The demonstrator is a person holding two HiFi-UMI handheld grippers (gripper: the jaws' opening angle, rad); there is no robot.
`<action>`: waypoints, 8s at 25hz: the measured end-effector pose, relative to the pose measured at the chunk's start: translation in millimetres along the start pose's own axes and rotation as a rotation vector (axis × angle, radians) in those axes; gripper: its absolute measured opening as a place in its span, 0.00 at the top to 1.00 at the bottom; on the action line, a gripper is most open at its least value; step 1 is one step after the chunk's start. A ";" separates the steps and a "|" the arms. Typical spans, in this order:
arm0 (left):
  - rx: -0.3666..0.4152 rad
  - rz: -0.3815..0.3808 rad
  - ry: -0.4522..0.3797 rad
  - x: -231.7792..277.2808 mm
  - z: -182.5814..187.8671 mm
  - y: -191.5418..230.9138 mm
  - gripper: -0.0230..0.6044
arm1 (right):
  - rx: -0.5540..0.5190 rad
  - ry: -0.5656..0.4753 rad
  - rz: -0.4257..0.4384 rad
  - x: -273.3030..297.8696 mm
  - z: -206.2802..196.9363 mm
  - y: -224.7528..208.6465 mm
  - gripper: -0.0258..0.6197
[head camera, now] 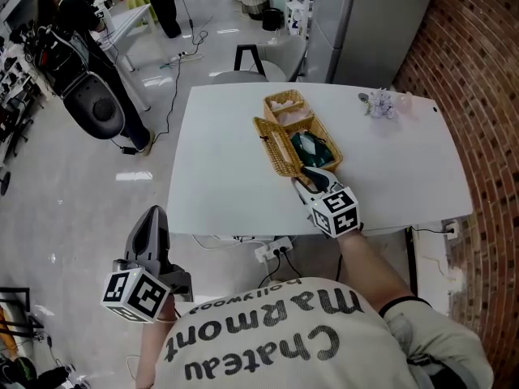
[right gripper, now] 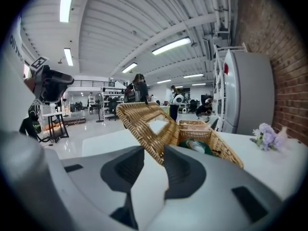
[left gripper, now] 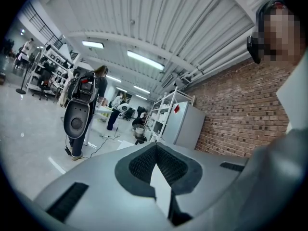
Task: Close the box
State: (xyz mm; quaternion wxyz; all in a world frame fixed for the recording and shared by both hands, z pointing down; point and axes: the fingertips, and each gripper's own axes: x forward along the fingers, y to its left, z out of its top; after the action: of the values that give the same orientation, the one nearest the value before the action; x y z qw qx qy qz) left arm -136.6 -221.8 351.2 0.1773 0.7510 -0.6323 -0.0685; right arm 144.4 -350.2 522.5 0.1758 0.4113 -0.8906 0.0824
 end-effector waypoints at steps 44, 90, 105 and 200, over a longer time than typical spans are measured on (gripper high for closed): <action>0.021 -0.061 0.014 17.8 -8.7 -30.0 0.96 | 0.525 -0.036 -0.015 -23.6 -4.1 -38.5 0.86; -0.018 -0.062 0.008 18.2 -4.9 -31.4 0.96 | 0.612 -0.110 -0.184 -56.5 5.1 -86.3 0.93; -0.018 -0.080 0.024 23.6 -10.0 -39.1 0.96 | 0.644 -0.091 -0.197 -61.9 -7.6 -94.4 0.94; -0.028 -0.303 0.054 -75.0 68.9 110.4 0.96 | 0.255 -0.268 -0.284 -56.0 189.8 243.7 0.96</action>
State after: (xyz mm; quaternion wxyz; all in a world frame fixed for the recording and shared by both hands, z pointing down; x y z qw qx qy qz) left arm -275.7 -176.3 317.1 0.1921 0.8369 -0.5056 -0.0833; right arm -54.2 -208.2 325.1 0.0122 0.5588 -0.8214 0.1134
